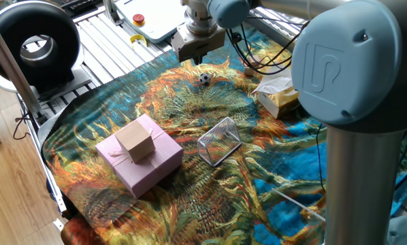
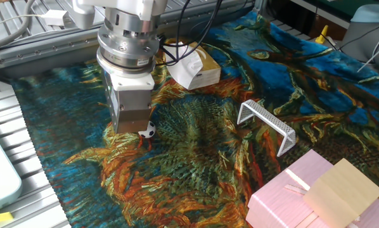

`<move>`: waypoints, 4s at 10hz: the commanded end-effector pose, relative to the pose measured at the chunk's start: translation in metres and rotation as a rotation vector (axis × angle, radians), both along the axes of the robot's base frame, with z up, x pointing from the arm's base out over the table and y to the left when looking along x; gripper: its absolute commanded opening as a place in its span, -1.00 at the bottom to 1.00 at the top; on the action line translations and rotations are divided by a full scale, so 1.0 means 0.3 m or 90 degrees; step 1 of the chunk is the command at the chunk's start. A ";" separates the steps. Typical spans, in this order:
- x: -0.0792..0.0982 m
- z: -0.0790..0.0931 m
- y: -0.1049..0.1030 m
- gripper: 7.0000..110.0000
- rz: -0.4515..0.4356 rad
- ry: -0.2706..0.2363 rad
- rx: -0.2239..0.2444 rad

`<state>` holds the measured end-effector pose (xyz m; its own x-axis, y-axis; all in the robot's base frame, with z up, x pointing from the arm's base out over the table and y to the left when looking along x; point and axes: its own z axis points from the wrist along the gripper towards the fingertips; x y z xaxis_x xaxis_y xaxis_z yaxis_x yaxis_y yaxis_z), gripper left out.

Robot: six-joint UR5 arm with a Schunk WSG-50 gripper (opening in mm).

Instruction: Push the soccer ball into the goal

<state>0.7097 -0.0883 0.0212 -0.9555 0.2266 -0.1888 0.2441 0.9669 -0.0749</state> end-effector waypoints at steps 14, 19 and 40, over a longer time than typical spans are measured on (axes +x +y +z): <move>-0.028 -0.008 0.000 -1.00 0.009 0.014 0.008; -0.066 -0.043 -0.027 -1.00 0.008 0.012 0.005; -0.204 -0.033 -0.053 -1.00 -0.003 -0.001 0.024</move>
<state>0.6517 -0.0966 0.0097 -0.9552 0.2345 -0.1807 0.2468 0.9679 -0.0483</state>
